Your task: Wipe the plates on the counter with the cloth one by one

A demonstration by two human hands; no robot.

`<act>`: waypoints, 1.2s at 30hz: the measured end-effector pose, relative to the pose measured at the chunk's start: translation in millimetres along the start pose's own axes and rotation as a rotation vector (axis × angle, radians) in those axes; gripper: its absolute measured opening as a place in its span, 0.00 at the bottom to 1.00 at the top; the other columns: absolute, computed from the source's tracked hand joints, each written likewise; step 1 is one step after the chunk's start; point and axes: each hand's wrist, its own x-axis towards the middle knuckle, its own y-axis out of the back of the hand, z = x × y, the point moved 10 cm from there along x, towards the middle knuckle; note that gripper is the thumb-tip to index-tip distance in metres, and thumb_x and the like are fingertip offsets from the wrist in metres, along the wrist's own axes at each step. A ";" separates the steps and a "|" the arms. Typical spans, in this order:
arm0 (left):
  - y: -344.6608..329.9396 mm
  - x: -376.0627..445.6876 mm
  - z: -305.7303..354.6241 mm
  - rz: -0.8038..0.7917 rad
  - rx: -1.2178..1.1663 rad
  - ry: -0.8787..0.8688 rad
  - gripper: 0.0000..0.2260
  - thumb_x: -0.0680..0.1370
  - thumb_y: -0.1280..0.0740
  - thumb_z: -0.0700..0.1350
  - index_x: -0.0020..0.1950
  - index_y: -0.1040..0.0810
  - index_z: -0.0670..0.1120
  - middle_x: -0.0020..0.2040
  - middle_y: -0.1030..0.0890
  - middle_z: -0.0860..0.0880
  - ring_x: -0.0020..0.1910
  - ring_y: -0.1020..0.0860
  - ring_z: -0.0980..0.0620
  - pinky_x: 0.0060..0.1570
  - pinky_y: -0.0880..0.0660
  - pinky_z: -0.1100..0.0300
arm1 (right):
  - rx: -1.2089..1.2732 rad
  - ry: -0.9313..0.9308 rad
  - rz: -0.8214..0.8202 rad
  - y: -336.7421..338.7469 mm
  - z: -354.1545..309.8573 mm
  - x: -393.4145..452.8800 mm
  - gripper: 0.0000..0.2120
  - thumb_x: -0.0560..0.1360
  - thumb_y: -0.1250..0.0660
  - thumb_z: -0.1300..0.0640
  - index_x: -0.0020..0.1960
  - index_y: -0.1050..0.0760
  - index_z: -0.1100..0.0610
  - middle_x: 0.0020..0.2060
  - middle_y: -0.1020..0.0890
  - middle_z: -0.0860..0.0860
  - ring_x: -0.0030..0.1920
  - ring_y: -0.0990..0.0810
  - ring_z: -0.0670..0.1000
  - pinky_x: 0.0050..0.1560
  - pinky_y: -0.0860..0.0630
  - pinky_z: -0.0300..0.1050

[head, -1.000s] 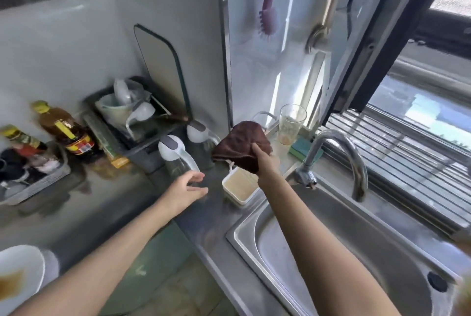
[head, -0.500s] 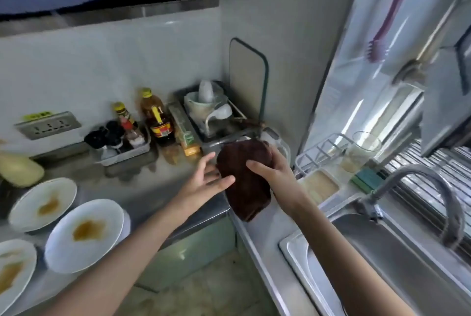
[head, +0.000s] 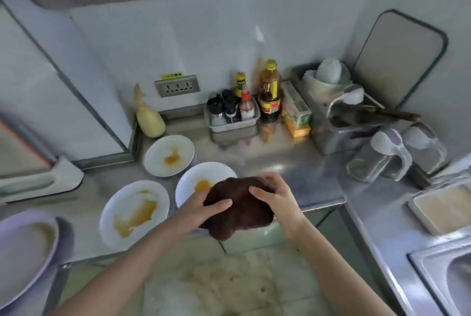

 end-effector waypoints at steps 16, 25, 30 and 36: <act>73.4 32.5 -82.2 0.107 -0.221 0.205 0.09 0.74 0.30 0.49 0.53 0.21 0.49 0.47 0.16 0.49 0.50 0.18 0.51 0.49 0.23 0.59 | -0.588 -0.017 -0.232 -117.1 52.9 27.3 0.28 0.69 0.26 0.52 0.65 0.34 0.48 0.53 0.22 0.43 0.55 0.23 0.46 0.55 0.24 0.41; 166.0 94.9 -130.9 0.549 0.173 0.360 0.20 0.74 0.32 0.37 0.63 0.31 0.35 0.59 0.25 0.36 0.57 0.25 0.38 0.53 0.29 0.49 | -0.821 -0.048 0.175 -42.3 39.0 123.9 0.20 0.73 0.33 0.41 0.50 0.33 0.57 0.43 0.21 0.51 0.43 0.22 0.56 0.37 0.27 0.49; 167.5 129.0 -149.9 0.446 0.521 0.451 0.19 0.77 0.39 0.37 0.66 0.36 0.38 0.62 0.26 0.38 0.61 0.27 0.38 0.56 0.30 0.49 | -1.111 0.166 0.301 -58.8 31.0 148.7 0.18 0.75 0.33 0.50 0.57 0.30 0.61 0.47 0.25 0.56 0.41 0.22 0.60 0.30 0.34 0.44; 162.4 146.6 -141.3 0.327 1.109 0.466 0.06 0.81 0.46 0.45 0.55 0.33 0.47 0.51 0.19 0.48 0.55 0.23 0.46 0.53 0.37 0.55 | -1.112 0.095 0.324 -65.2 56.7 164.6 0.17 0.74 0.31 0.53 0.56 0.28 0.63 0.47 0.24 0.60 0.35 0.21 0.63 0.28 0.33 0.45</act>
